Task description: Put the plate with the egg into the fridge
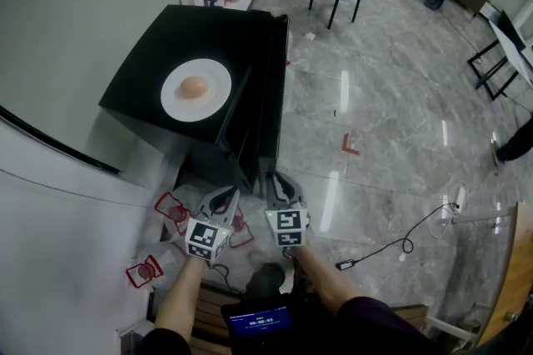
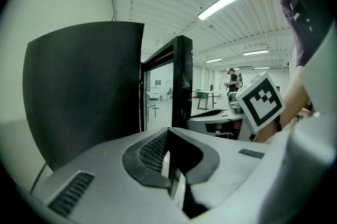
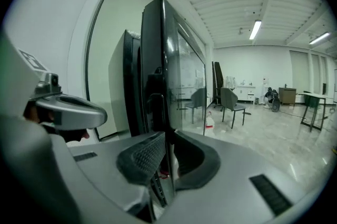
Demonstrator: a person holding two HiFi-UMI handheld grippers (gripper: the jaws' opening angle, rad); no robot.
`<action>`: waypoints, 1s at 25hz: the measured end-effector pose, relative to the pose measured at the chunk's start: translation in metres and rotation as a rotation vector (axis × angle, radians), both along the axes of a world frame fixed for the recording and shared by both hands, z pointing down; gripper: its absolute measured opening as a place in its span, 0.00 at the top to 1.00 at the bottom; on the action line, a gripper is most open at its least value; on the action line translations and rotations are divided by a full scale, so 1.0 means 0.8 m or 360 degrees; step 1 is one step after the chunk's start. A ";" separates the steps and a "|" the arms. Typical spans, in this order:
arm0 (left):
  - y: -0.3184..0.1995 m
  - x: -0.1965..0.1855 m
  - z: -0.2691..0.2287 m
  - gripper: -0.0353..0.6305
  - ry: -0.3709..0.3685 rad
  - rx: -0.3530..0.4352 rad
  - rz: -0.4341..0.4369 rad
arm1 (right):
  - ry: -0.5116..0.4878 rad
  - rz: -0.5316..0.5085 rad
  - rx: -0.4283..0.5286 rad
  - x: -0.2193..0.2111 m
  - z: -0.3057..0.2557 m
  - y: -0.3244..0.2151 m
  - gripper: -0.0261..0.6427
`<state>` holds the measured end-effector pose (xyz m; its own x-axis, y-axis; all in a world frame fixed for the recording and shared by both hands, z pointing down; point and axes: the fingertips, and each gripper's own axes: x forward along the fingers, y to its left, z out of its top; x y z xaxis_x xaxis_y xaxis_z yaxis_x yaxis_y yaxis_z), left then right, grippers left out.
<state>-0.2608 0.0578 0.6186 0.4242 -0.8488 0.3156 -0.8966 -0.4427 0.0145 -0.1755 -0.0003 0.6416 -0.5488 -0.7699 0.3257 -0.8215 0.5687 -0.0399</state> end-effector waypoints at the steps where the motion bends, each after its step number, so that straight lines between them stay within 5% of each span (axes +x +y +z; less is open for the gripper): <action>1: -0.005 0.011 0.001 0.93 0.0009 0.0000 0.0010 | -0.0001 -0.0042 0.0010 0.020 0.000 -0.002 0.87; 7: -0.046 0.125 0.002 0.93 0.0023 0.0045 0.0131 | 0.0059 -0.0230 0.0020 0.128 0.006 -0.030 0.88; 15: -0.120 0.286 -0.015 0.93 0.0021 0.0099 0.0290 | 0.0121 -0.0100 0.0061 0.255 -0.003 -0.052 0.95; 25: -0.192 0.384 0.000 0.93 -0.0011 0.0065 0.0296 | -0.0009 0.0094 0.0095 0.363 -0.013 -0.064 0.95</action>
<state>0.0464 -0.0959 0.6187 0.5732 -0.7679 0.2860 -0.7990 -0.6011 -0.0127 0.1146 -0.0517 0.6311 -0.5035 -0.8190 0.2753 -0.8536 0.5208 -0.0120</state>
